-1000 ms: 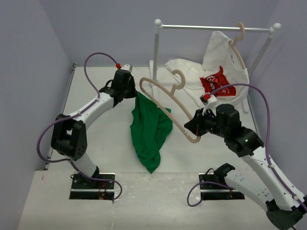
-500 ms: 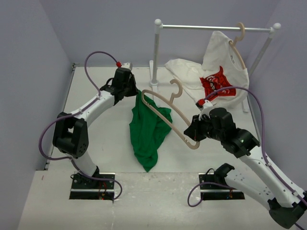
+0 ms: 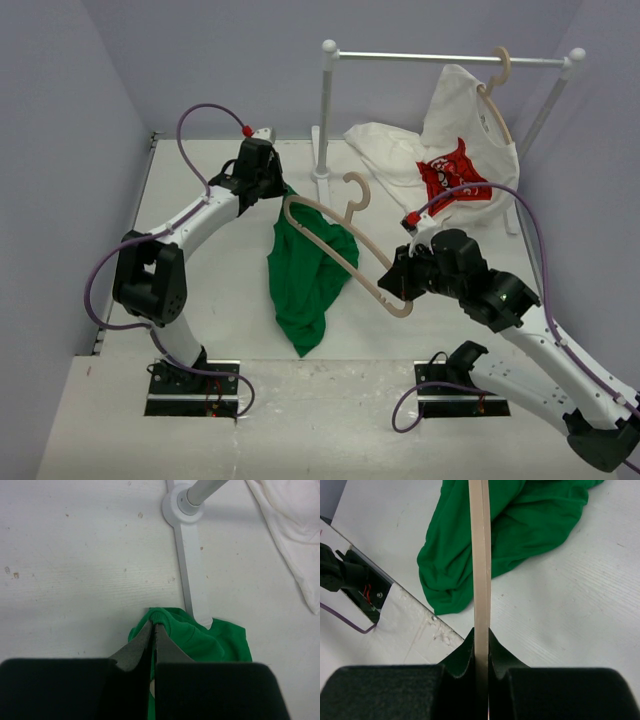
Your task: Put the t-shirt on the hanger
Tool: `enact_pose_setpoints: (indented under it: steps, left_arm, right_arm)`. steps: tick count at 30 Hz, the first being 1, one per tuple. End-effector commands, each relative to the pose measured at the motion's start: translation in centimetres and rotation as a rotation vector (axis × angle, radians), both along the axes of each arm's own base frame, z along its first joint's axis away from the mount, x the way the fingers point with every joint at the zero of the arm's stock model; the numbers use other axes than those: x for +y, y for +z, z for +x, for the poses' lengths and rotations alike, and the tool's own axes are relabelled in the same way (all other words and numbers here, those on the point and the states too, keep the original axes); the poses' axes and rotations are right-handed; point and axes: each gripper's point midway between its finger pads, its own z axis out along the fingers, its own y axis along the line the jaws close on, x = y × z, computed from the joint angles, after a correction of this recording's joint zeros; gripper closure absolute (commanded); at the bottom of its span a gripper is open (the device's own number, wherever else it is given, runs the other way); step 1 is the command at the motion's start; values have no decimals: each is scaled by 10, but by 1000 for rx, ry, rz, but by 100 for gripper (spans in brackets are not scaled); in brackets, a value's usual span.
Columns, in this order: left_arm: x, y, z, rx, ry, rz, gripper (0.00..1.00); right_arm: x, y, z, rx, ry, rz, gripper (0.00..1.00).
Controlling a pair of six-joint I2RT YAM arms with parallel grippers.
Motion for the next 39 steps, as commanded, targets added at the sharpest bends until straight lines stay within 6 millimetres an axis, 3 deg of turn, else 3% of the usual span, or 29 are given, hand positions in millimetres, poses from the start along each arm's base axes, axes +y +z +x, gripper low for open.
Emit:
enact_pose_setpoints:
  steps: [1, 4, 8, 12, 21, 26, 30, 39]
  left_arm:
    - [6, 23, 16, -74, 4, 22, 100]
    - [6, 26, 15, -78, -3, 19, 100]
    - [6, 31, 13, -90, -3, 12, 100]
    - [8, 36, 11, -99, 0, 15, 100]
    - [14, 40, 1, -107, 4, 26, 100]
    - [18, 33, 0, -92, 13, 51, 100]
    - [14, 33, -2, -89, -10, 38, 100]
    - [6, 58, -9, -131, -61, -1, 100]
  right_arm:
    - [3, 24, 3, -65, -13, 60, 100]
    - [6, 22, 3, -56, -1, 55, 100]
    - [10, 2, 6, -3, 5, 7, 100]
    - [2, -12, 16, 2, -63, -55, 100]
    - [-14, 3, 29, -52, -163, -88, 100]
    - [-16, 19, 34, -91, -177, -83, 100]
    - [-13, 19, 41, -97, -175, -114, 100]
    - [42, 32, 44, -95, 10, 0, 100]
